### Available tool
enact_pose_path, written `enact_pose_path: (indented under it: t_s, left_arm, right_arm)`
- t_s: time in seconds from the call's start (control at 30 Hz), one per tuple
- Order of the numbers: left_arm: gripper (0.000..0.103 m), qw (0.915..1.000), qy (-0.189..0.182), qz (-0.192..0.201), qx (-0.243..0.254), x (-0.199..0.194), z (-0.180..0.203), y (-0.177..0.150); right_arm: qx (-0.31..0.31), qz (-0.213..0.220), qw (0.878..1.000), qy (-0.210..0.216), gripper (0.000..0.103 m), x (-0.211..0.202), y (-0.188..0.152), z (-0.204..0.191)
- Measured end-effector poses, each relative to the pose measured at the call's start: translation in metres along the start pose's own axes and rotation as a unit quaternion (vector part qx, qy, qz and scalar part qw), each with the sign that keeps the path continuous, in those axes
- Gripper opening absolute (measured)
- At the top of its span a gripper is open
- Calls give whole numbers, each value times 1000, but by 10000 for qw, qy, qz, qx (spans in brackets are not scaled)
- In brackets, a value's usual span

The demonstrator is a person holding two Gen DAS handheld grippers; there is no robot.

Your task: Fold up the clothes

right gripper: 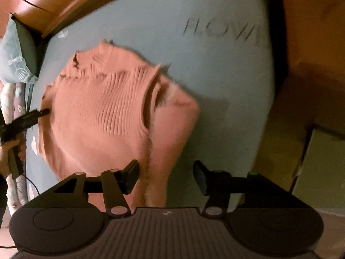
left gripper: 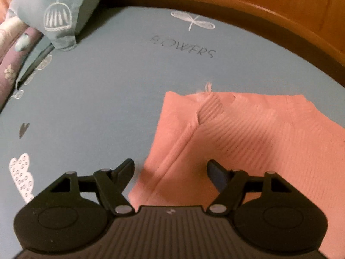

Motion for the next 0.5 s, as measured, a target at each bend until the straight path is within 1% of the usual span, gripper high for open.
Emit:
enact_pose_path:
  t_s: [0.07, 0.13, 0.2, 0.23, 0.27, 0.3, 0.33, 0.37, 0.4, 0.43, 0.47, 0.5]
  left_arm:
    - [75, 9999, -32, 102, 44, -18, -1, -1]
    - [75, 9997, -148, 183, 118, -42, 6, -3]
    - [73, 9991, -267, 290, 156, -66, 17, -5]
    - [73, 9984, -465, 279, 139, -72, 27, -7]
    - [73, 9963, -830, 218, 93, -84, 48, -13]
    - [73, 9927, -1195, 158, 47, -96, 70, -20]
    - [73, 9877, -1558, 96, 0, -109, 91, -26]
    - [73, 9813, -1923, 43, 58, -120, 115, -35]
    - [73, 9735, -2285, -10, 116, -132, 140, -43]
    - [73, 9651, -2614, -68, 160, -142, 163, -52]
    - [73, 9563, -2914, -119, 189, -151, 185, -61]
    - [73, 9498, -3121, -132, 161, -157, 203, -68]
  right_arm:
    - [-214, 238, 9994, -151, 60, -15, 9, 1]
    - [-466, 509, 9973, -257, 59, -31, 17, 1]
    - [-750, 735, 9944, -93, 59, -41, 23, -8]
    - [-866, 779, 9932, 50, 54, -40, 24, -16]
    - [-982, 824, 9916, 192, 49, -39, 26, -23]
    - [-1094, 848, 9898, 336, 46, -38, 26, -30]
    - [-1191, 781, 9887, 474, 39, -34, 23, -37]
    - [-1304, 703, 9875, 539, 36, -27, 19, -41]
    - [-1416, 651, 9865, 500, 35, -19, 16, -40]
    - [-1519, 601, 9855, 448, 31, -11, 13, -39]
    - [-1586, 560, 9852, 334, 31, -1, 11, -32]
    - [-1642, 510, 9849, 222, 31, 8, 9, -25]
Point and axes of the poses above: each gripper's, at about its wrist camera, not at the fingertips, and x roughly the way its jaws point, z to its right, y to its top, the point moved 10 cm from there along x, roughly the way its jaws point, and after that the axes turned 15 degrees about z, right-handed, at the moved point
